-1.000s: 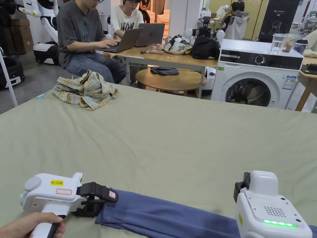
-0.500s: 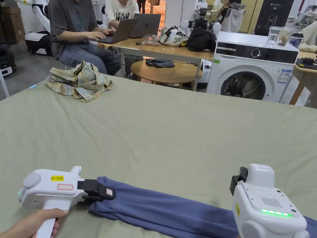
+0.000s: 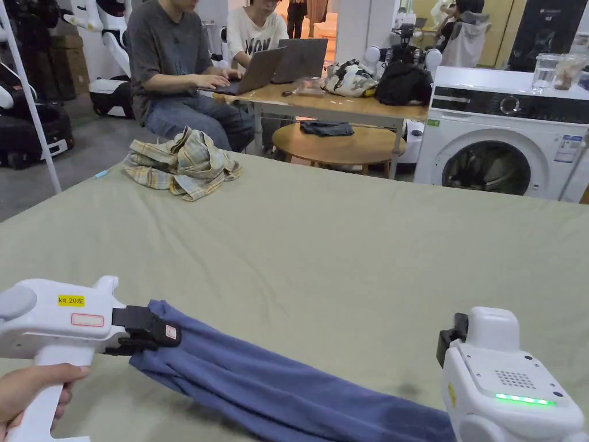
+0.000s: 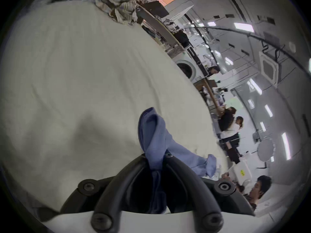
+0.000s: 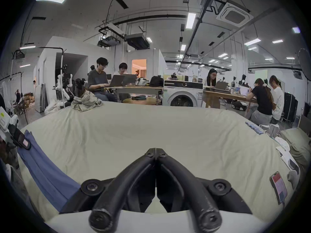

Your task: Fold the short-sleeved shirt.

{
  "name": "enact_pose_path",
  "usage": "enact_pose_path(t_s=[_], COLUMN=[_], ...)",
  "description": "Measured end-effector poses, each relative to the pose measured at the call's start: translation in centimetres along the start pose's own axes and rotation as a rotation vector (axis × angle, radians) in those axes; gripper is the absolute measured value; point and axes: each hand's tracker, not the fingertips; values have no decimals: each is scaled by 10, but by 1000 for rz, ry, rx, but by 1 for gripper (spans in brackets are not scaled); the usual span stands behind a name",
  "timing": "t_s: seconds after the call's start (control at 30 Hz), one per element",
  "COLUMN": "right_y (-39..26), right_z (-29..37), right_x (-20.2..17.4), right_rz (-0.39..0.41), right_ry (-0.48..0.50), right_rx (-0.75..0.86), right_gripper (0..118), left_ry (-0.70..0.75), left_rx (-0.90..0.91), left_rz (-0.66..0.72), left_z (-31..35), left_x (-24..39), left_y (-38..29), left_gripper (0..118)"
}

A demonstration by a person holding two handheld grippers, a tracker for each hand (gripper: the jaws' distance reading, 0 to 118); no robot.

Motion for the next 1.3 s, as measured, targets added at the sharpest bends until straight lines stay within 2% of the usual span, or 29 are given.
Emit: enact_pose_path(t_s=[0.1, 0.27, 0.47, 0.5, 0.77, 0.9, 0.97, 1.03, 1.1, 1.27, 1.3], right_y=[1, 2, 0, 0, -6, -9, -9, -9, -10, -11, -11], right_z=[0, 2, 7, 8, 13, 14, 15, 15, 14, 15, 15], right_x=[-1, 2, 14, 16, 33, 39, 40, 40, 40, 39, 39], right_rz=[-2, -7, -18, -19, -19, -16, -15, -13, -7, -12, -13], right_ry=[15, 20, 10, 6, -31, -42, -46, -44, -44, -35, -33], right_rx=[-3, -3, -5, -5, -28, -41, -45, -47, -48, -47, -47], right_gripper=[0, 0, 0, 0, 0, 0, 0, 0, 0, 0, 0], left_ry=[-29, -189, -196, -303, -54, -41, -66, -153, -145, -217, -90], left_rx=[-4, -65, -162, -154, -309, -298, -296, -311, -315, -255, -261], left_rz=[-26, -34, -56, -46, -151, -109, -87, -78, -118, -136, -171], left_z=[1, -17, -81, -100, -221, -240, -239, -227, -213, -168, -159], left_x=[28, 77, 132, 145, 170, 162, 156, 160, 167, 165, 160], left_y=[-4, -10, -27, -31, -72, -82, -82, -82, -80, -65, -63], left_gripper=[2, 2, 2, 2, 2, 2, 10, 34, 46, 47, 44])
